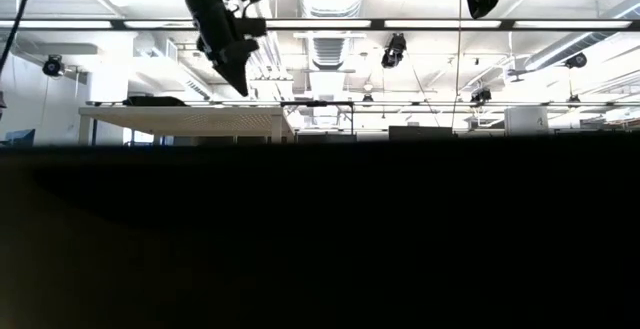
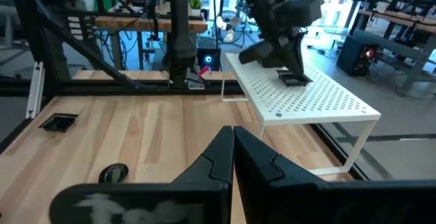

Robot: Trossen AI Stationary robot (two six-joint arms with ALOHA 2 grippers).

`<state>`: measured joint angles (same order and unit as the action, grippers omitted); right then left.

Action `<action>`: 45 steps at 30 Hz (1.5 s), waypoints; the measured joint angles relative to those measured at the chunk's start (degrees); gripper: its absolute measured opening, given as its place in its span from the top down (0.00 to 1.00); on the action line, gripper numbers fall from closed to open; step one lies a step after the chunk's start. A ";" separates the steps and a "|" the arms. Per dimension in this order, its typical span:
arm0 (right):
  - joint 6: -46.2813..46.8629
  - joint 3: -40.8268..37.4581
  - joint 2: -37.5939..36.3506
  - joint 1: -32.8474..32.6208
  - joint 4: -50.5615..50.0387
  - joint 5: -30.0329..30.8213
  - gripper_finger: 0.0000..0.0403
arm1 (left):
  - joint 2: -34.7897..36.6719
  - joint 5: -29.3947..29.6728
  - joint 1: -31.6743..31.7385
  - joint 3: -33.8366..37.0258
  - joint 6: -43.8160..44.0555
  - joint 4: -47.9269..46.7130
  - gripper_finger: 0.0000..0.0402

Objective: Pick & Place Mini shaped plates
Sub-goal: Put the drop shaped plate on the shelf

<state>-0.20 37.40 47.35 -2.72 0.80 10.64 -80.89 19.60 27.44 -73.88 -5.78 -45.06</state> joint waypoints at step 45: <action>0.49 -0.36 0.40 -0.45 -2.54 -0.91 0.98 | 19.29 0.24 -30.54 11.29 3.03 2.84 1.00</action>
<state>0.29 37.04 47.75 -3.17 -1.74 9.73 -61.61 19.84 -3.11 -62.60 -2.75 -42.22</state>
